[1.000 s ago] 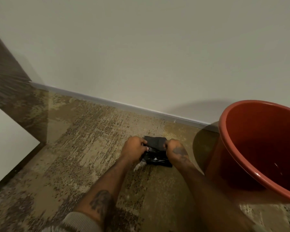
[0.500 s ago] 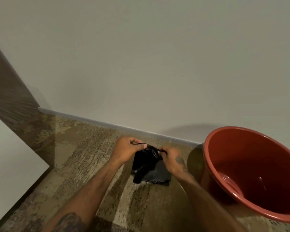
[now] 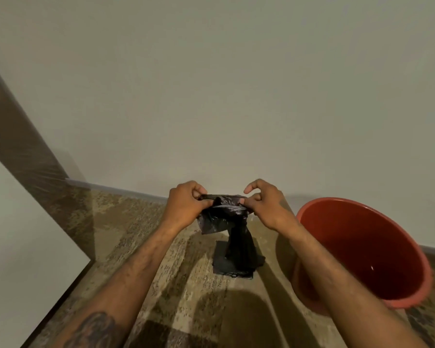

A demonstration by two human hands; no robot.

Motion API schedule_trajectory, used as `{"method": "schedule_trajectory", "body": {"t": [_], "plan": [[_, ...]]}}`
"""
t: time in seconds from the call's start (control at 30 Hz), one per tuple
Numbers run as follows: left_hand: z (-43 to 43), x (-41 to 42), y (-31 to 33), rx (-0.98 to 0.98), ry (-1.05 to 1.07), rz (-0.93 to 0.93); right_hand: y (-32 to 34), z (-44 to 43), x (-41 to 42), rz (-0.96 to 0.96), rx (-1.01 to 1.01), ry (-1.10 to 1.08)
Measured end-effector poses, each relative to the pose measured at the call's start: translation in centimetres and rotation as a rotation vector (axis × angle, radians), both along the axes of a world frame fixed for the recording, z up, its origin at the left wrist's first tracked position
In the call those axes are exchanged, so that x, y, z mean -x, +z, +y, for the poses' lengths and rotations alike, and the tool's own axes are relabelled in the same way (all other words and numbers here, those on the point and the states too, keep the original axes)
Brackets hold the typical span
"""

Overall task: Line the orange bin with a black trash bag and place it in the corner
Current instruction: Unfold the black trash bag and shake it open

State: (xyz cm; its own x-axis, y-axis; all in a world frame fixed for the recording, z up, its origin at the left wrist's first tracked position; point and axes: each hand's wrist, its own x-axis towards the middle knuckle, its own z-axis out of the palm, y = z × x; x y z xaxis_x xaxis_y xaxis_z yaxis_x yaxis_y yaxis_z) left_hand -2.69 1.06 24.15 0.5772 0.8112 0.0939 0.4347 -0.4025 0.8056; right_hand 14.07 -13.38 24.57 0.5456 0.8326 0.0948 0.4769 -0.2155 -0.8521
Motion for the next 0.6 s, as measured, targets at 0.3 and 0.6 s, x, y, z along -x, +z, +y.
{"method": "schedule_trajectory", "body": {"t": [0.3,0.6], "plan": [[-3.7,2.5,5.0,0.244,-0.191,0.034,6.8,-2.2,-1.1,0.001,0.002,-0.018],[-7.7,-1.0,7.2,0.060,-0.176,0.064,9.7,-2.9,0.7,-0.092,0.064,0.184]]}}
